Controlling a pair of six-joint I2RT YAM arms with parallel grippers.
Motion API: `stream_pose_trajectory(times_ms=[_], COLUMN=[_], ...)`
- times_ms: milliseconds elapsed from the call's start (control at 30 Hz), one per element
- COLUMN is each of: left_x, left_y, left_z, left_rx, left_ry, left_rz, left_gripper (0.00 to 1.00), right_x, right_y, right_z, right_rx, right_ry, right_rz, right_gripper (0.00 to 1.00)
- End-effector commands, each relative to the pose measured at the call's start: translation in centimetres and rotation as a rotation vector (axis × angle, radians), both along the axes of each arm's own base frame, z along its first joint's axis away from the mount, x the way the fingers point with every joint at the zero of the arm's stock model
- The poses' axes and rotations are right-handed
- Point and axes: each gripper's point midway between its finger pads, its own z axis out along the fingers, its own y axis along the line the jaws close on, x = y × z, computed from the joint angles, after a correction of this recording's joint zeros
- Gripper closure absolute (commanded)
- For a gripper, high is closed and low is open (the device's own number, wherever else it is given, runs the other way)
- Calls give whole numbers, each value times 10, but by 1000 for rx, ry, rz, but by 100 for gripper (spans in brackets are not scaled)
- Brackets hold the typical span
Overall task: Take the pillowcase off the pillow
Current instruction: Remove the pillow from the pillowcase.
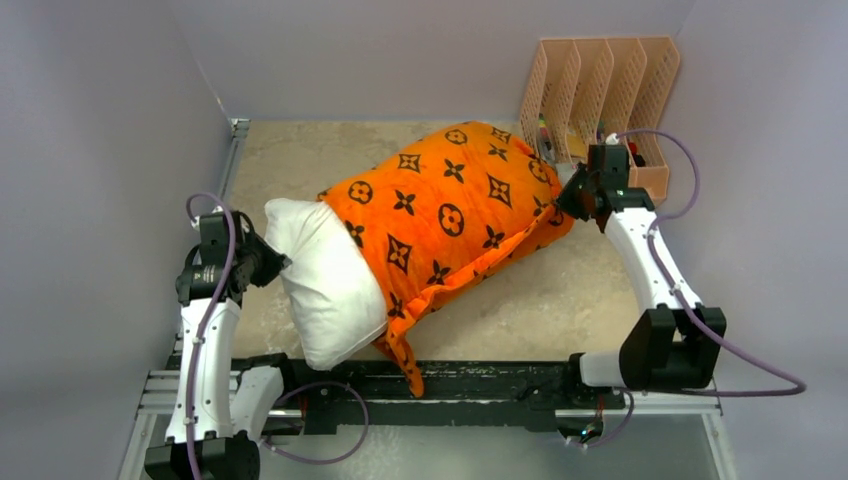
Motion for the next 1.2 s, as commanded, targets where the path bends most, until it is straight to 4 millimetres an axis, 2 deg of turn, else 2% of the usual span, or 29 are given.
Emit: stream_pose_trajectory(times_ms=[0,67,133,267,367,467,567,600,633,700,767,833,867,900,933,967,1033,1067,1167], left_x=[-1,2,9,26,35,42,45,46,46,45,45,44,43,41,40,39,37,37,36], left_y=[16,21,23,17,26,35,35,35,34,26,12,3,2,2,1,0,-2,-3,0], left_z=[17,21,24,30,41,45,52,55,55,49,40,31,29,25,23,19,12,9,1], left_rx=[92,107,109,72,99,76,51,53,54,19,-50,-97,-100,-98,-97,-101,-107,-111,-104], left_ry=[-30,-31,-49,-56,-62,-41,-35,-45,-52,-58,-76,-82,-80,-74,-67,-57,-26,-20,0], left_rz=[8,23,31,-15,-7,-9,-25,-28,-34,-63,-103,-126,-131,-134,-141,-152,-173,-182,-165], left_gripper=[100,100,100,100,100,100,100,100,100,100,100,100,100,100,100,100,100,100,100], right_x=[-20,-38,-59,-115,-157,-192,-225,-229,-222,-187,-159,-140,-137,-137,-139,-142,-148,-149,-148], right_y=[-32,-56,-72,-111,-134,-146,-159,-163,-165,-144,-99,-52,-17,-1,14,24,41,49,60], right_z=[18,30,41,65,71,73,84,87,92,85,80,85,91,101,112,126,143,145,129], right_rx=[-85,-93,-98,-239,-343,-402,-455,-496,-544,-550,-375,-249,-132,-76,-30,-2,37,62,121], right_ry=[-89,-154,-187,-209,-198,-188,-217,-228,-243,-228,-202,-224,-270,-321,-379,-440,-499,-498,-432], right_rz=[-140,-222,-298,-517,-660,-754,-878,-886,-829,-548,-294,-11,151,219,277,320,413,469,549], right_gripper=[100,100,100,100,100,100,100,100,100,97,91,78,70,51,39,32,27,26,21])
